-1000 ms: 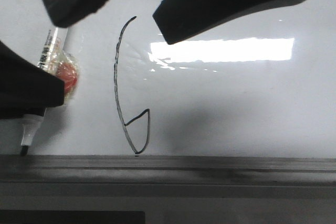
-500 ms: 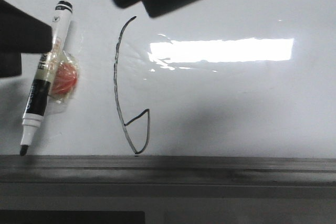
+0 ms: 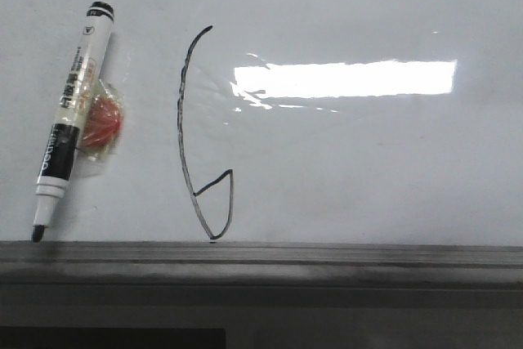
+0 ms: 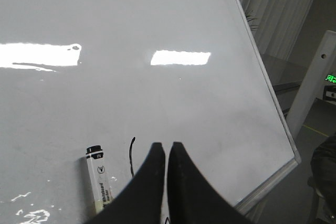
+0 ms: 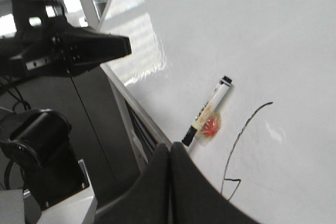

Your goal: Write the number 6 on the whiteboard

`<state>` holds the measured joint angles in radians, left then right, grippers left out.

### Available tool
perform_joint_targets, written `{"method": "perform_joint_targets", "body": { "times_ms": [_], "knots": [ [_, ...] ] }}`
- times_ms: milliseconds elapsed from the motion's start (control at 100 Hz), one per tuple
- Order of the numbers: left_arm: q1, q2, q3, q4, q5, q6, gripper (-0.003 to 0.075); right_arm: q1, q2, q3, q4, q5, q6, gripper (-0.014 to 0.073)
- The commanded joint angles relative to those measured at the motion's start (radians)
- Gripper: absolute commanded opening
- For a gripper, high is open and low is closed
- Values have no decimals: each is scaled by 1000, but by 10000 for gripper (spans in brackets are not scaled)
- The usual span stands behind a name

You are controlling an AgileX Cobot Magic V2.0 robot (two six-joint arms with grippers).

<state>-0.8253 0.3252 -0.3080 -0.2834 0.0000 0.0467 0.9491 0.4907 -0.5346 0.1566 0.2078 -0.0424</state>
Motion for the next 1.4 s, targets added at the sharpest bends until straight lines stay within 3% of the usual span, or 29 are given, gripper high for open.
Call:
{"method": "perform_joint_targets", "body": {
  "times_ms": [0,380,1390],
  "knots": [
    [-1,-40,5,38,-52,6,-19,-4,-103,62,-34,-147,-6,-64],
    [-1,-87,150,60,-52,6,-19,-4,-419,333,-46,-123,-6,-64],
    [9,-85,157,60,-52,6,-19,-4,-423,389,-47,-119,-6,-64]
  ]
}}
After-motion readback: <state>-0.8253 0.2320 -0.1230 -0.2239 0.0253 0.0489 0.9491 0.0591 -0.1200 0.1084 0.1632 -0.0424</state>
